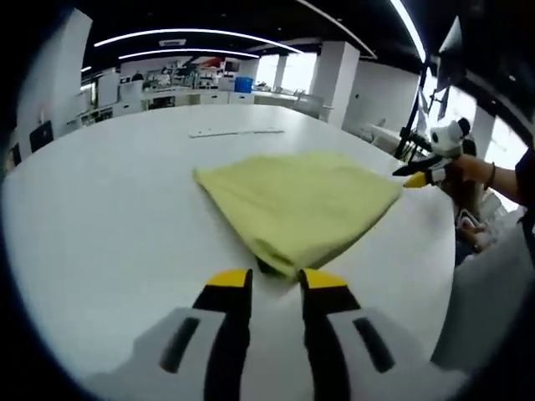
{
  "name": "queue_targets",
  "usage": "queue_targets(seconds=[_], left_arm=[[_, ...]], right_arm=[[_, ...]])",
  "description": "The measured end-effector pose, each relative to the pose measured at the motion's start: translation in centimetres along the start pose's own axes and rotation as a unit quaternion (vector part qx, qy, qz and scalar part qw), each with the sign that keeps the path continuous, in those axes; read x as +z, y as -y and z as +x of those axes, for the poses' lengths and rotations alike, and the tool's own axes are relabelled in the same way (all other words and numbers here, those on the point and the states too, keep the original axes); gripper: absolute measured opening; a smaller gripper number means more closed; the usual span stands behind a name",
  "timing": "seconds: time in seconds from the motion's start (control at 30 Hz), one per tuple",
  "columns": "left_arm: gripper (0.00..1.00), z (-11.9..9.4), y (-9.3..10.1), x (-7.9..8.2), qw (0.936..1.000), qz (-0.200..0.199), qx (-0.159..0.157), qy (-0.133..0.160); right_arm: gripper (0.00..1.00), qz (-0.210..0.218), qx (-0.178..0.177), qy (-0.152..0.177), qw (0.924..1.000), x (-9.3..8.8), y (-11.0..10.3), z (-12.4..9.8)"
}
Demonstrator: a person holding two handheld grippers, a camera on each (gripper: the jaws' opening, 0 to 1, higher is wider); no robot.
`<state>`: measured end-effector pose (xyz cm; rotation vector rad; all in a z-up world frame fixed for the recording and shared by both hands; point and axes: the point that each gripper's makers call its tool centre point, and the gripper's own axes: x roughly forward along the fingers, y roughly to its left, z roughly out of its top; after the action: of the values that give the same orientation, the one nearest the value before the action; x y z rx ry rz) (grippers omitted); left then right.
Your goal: Fold the garment on the visible template until the final outline fits inside the template.
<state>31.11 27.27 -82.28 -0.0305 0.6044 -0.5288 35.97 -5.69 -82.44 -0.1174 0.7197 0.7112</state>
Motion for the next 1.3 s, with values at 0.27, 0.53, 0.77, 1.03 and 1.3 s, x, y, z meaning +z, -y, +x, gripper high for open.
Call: queue_targets(seconds=[0.27, 0.53, 0.77, 1.03, 1.3], left_arm=[[0.12, 0.3, 0.3, -0.3, 0.9999, -0.012, -0.004, 0.004], [0.04, 0.7, 0.7, -0.4, 0.9996, -0.026, -0.007, 0.008], [0.01, 0.7, 0.8, -0.4, 0.9997, -0.020, -0.011, 0.005], [0.00, 0.4, 0.7, -0.4, 0.9999, -0.001, -0.016, -0.004], [0.00, 0.0, 0.4, -0.5, 0.9993, 0.025, -0.020, -0.020]], right_arm=[[0.33, 0.011, -0.001, -0.011, 0.9999, -1.5, -0.1, 0.1], [0.20, 0.021, -0.004, -0.007, 0.9998, -2.0, -0.1, 0.1], [0.08, 0.026, -0.005, -0.006, 0.9996, -2.0, 0.3, 0.2], [0.00, 0.025, -0.007, -0.003, 0.9996, -2.0, 0.5, 0.1], [0.00, 0.020, -0.006, -0.004, 0.9998, -1.9, 0.7, -0.1]])
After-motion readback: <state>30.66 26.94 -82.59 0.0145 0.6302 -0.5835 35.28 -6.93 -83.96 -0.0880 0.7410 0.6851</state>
